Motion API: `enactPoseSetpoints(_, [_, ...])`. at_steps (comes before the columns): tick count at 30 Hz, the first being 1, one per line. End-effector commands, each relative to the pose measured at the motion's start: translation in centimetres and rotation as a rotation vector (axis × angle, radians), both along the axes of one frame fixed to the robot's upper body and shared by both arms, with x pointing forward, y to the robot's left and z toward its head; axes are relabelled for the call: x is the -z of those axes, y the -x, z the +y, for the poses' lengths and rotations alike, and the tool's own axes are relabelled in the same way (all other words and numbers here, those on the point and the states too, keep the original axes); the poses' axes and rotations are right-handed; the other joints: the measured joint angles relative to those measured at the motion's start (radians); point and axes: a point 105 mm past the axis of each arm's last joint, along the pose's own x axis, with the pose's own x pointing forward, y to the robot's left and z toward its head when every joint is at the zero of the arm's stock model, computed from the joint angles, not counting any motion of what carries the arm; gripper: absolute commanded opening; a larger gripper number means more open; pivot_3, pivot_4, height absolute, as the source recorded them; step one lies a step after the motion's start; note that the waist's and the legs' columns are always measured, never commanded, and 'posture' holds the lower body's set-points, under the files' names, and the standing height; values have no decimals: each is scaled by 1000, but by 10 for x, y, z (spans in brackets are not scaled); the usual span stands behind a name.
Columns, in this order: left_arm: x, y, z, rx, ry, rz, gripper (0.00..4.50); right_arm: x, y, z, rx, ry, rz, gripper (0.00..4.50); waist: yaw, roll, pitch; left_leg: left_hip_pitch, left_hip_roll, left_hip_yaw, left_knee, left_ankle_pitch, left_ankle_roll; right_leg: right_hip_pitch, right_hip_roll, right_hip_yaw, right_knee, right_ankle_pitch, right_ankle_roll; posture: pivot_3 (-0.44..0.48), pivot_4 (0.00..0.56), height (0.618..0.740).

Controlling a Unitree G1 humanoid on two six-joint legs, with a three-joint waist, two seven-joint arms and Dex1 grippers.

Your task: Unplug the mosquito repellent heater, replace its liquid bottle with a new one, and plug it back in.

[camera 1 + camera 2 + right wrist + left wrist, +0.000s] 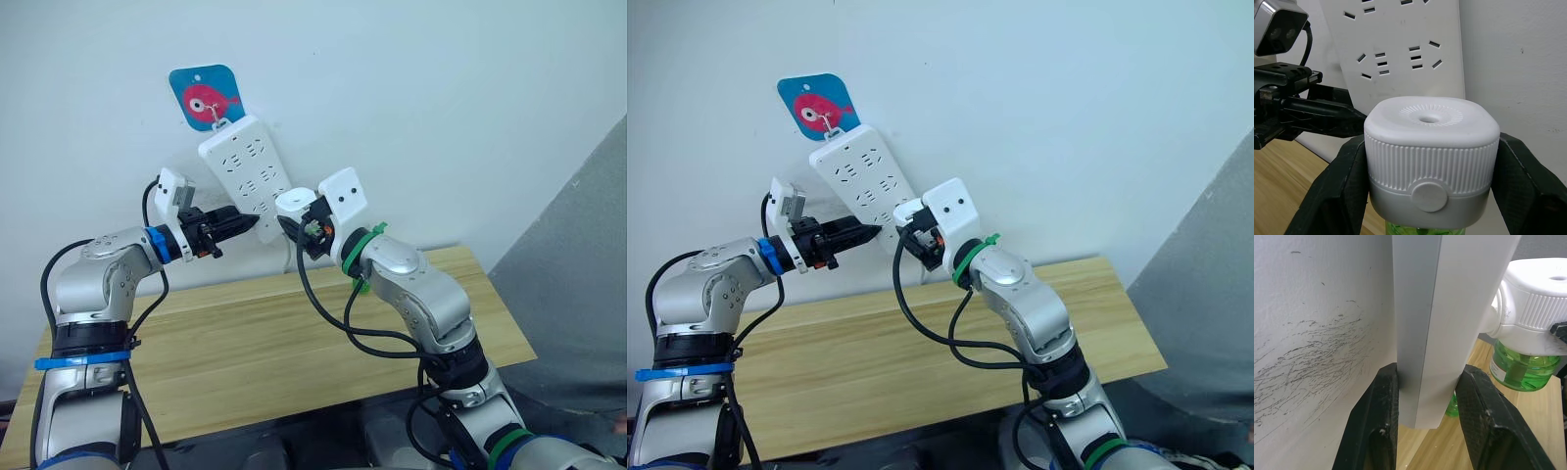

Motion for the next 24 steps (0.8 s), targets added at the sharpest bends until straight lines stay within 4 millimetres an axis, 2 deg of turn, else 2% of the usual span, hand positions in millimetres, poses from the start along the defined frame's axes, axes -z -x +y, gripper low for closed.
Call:
enactPoseSetpoints(1, [-24,2,-9,41,8,-87,1314,-13,4,5,-14,-38,-49,3033,0,0,0,0,0,0,0,0,0,0,0,0,0,0,0,-191,108,736])
enactPoseSetpoints(9, [-24,3,-9,42,9,-85,1313,-20,7,8,-32,-65,-78,3033,0,0,0,0,0,0,0,0,0,0,0,0,0,0,0,-191,107,736])
enactPoseSetpoints(24, [-24,4,-9,48,13,-78,1313,-12,10,7,-45,-49,-98,3033,0,0,0,0,0,0,0,0,0,0,0,0,0,0,0,-190,104,736])
